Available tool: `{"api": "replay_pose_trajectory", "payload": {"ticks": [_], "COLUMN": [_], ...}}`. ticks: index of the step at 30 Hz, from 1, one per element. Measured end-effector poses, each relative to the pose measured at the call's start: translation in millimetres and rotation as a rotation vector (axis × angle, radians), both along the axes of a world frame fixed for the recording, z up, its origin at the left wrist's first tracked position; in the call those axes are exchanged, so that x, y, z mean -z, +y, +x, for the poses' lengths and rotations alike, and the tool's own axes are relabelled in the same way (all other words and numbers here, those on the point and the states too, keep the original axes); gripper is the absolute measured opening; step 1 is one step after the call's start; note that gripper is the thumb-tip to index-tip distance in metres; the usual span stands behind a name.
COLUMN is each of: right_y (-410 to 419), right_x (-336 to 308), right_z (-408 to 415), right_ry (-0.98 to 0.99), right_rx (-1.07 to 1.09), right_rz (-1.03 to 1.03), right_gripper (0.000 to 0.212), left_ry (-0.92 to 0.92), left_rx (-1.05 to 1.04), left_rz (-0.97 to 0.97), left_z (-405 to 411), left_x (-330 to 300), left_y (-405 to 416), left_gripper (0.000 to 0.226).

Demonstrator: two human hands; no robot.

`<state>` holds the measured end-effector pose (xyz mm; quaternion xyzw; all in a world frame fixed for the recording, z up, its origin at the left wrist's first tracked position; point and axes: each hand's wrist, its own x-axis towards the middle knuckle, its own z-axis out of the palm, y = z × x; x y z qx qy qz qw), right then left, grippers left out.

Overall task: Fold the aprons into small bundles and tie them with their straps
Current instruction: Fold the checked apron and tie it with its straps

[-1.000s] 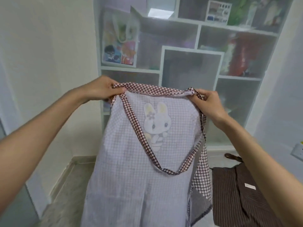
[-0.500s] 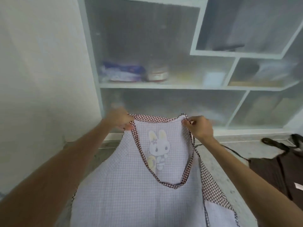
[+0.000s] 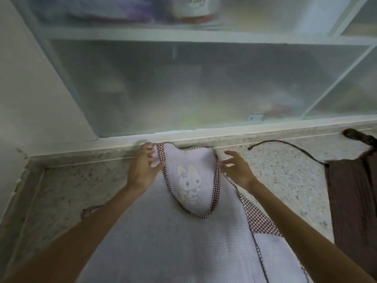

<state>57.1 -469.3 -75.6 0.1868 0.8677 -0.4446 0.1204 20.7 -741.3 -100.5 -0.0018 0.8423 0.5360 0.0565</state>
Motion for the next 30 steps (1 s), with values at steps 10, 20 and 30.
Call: {"api": "replay_pose_trajectory", "payload": {"ticks": [10,20,30], "right_y": [38.6,183.5,53.1], "right_x": [77.6,40.4,53.3], "right_z": [193.5,79.2,156.0], "right_ry": [0.347,-0.010,0.181], "right_rx": [-0.358,-0.061,-0.658], "right_rz": [0.684,0.819,0.515], "right_gripper": [0.013,0.033,0.047], "left_ry": [0.190,0.228,-0.141], "left_rx": [0.543,0.444,0.147], "left_rz": [-0.822,-0.844,-0.974], "left_z": [89.6,73.1,173.4], "left_x": [74.2,66.0,42.4], "left_y": [-26.7,-17.6,-68.2], "left_gripper": [0.083,0.095,0.111]}}
